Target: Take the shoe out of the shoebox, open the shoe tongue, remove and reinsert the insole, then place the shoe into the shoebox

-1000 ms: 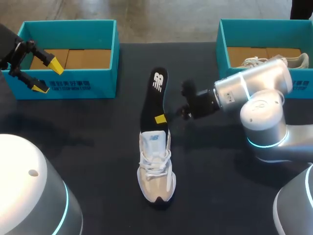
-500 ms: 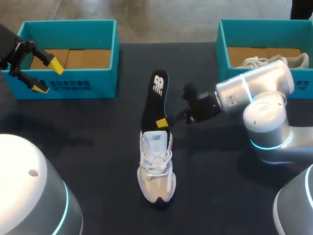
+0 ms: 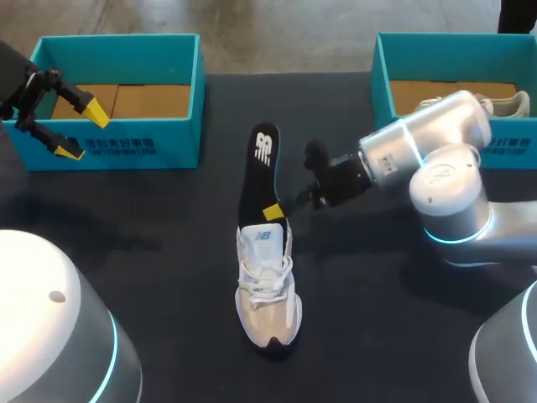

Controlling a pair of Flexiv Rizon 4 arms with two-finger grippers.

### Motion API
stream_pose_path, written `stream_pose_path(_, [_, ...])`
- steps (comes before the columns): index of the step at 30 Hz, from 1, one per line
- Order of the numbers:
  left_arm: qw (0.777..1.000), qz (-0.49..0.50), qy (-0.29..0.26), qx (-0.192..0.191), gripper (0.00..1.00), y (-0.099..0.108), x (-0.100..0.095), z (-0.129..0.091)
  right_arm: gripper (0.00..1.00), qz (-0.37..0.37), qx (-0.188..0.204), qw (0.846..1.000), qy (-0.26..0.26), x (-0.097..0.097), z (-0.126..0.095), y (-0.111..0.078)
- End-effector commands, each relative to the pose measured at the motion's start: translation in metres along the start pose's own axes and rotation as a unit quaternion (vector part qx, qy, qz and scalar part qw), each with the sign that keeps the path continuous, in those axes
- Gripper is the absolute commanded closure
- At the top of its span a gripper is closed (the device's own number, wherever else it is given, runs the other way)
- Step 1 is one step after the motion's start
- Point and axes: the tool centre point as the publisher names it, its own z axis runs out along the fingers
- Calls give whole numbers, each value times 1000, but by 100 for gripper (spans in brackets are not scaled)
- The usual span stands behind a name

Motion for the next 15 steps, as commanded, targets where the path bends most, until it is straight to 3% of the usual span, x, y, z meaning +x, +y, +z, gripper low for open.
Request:
stream_pose_path(1, [1000, 0, 1, -1, 0, -1, 0, 0, 100, 1, -1, 1000, 1, 0, 6, -5])
stream_pose_path(15, [1000, 0, 1, -1, 0, -1, 0, 0, 100, -18, 12, 999, 31, 7, 10, -13])
